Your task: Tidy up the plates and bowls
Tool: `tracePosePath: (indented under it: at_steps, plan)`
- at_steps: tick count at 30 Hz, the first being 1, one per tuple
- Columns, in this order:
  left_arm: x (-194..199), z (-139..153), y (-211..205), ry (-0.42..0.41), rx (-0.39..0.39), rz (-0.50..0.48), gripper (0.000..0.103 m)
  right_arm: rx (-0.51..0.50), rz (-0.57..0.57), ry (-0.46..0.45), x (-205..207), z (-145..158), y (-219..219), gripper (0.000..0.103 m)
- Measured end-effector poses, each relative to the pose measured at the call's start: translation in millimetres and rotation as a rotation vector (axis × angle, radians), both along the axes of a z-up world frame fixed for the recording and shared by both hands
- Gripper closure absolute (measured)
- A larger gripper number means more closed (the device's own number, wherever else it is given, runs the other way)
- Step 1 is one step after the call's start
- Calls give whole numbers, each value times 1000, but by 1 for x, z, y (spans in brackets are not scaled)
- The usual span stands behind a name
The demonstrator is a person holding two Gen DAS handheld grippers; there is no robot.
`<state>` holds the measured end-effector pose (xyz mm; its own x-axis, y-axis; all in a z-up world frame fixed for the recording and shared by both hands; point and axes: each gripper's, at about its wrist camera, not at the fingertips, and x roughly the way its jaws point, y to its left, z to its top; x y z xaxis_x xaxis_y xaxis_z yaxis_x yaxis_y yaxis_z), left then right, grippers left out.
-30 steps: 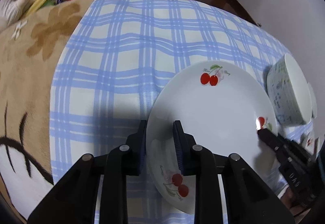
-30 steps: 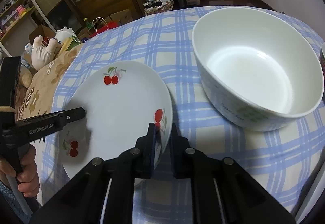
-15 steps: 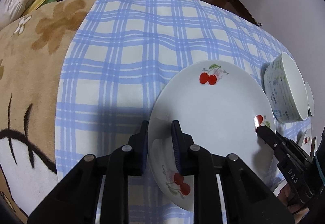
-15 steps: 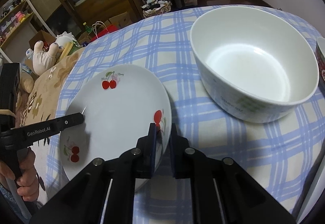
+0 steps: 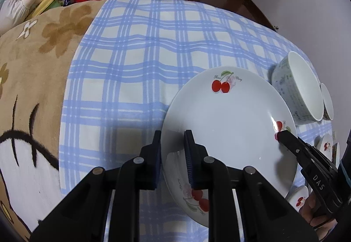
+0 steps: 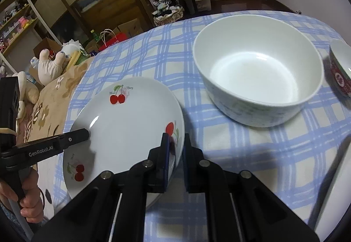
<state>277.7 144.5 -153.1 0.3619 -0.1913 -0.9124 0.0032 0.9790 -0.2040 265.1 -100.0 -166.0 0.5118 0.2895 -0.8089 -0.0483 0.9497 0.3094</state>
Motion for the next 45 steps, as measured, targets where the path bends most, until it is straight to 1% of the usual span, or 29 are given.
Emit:
tracePosePath:
  at_steps: [7,15,20,25,29,32,34,37,42,45]
  plan:
    - [-20,20,-12,-36,4,-12,84,7,-10,-22,-18,19,-13,92]
    - [-50,44,-36,-69,6,-43,84,10,-41,-42,-48,41,-38,92]
    - [-70,56,-49,-79,-19,-56,84,12,-54,-64,-72,59,-56,92]
    - [-95,67,-65,-97,-23,-63,84,4,-63,-77,-98,71,-70,92]
    - [-118,69,-77,-94,-31,-57,84,-1,-76,-83,-120,76,-83,92]
    - [-133,70,-88,-98,-21,-75,84,-4,-84,-85,-137,77,-94,92]
    - [-140,70,-94,-93,-20,-88,84,-5,-89,-80,-146,77,-100,92]
    - [-149,72,-101,-98,-12,-95,84,23,-97,-72,-160,76,-110,93]
    - [-165,75,-111,-108,-2,-107,84,10,-112,-84,-180,80,-117,93]
    - [-175,75,-118,-122,19,-120,83,0,-118,-86,-189,80,-119,93]
